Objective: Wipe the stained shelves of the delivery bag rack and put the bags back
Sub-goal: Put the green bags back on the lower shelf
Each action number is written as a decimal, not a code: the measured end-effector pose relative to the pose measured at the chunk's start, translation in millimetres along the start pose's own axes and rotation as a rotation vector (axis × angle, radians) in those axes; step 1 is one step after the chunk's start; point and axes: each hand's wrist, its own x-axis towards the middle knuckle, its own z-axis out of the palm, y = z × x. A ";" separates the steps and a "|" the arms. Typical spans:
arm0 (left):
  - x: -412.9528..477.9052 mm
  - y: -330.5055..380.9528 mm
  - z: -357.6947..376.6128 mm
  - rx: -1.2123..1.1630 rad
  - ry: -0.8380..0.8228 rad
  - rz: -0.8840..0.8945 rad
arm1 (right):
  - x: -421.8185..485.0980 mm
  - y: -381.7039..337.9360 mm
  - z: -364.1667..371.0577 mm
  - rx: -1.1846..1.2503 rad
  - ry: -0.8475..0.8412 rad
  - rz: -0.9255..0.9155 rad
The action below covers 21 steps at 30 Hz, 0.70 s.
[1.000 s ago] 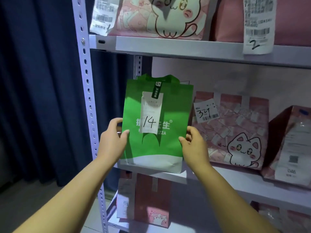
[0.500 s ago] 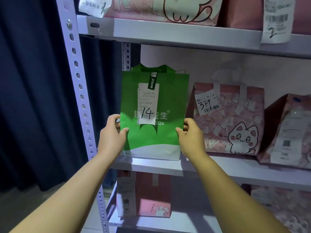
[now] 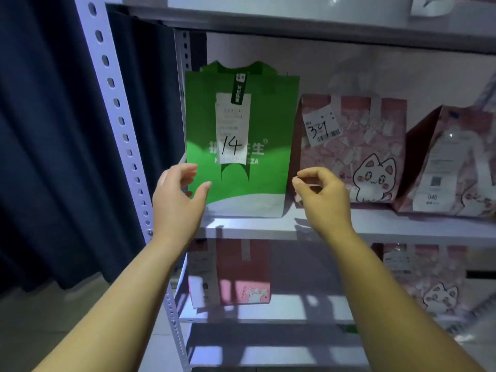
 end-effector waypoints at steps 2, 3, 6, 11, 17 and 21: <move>-13.8 3.9 -0.5 -0.039 -0.040 -0.012 | -11.9 -0.4 -4.9 0.018 -0.034 0.018; -21.0 4.6 -0.2 -0.060 -0.057 -0.025 | -18.2 0.6 -7.0 0.022 -0.057 0.026; -43.3 1.9 2.1 -0.113 -0.099 -0.083 | -38.3 9.3 -12.4 0.009 -0.138 0.047; -84.0 -14.2 8.6 -0.141 -0.167 -0.185 | -63.5 35.2 -21.7 -0.045 -0.289 0.111; -126.8 -31.4 17.7 -0.039 -0.219 -0.285 | -89.8 71.9 -37.4 -0.090 -0.410 0.196; -154.6 -33.6 27.8 0.003 -0.206 -0.356 | -103.9 98.1 -51.5 -0.096 -0.447 0.247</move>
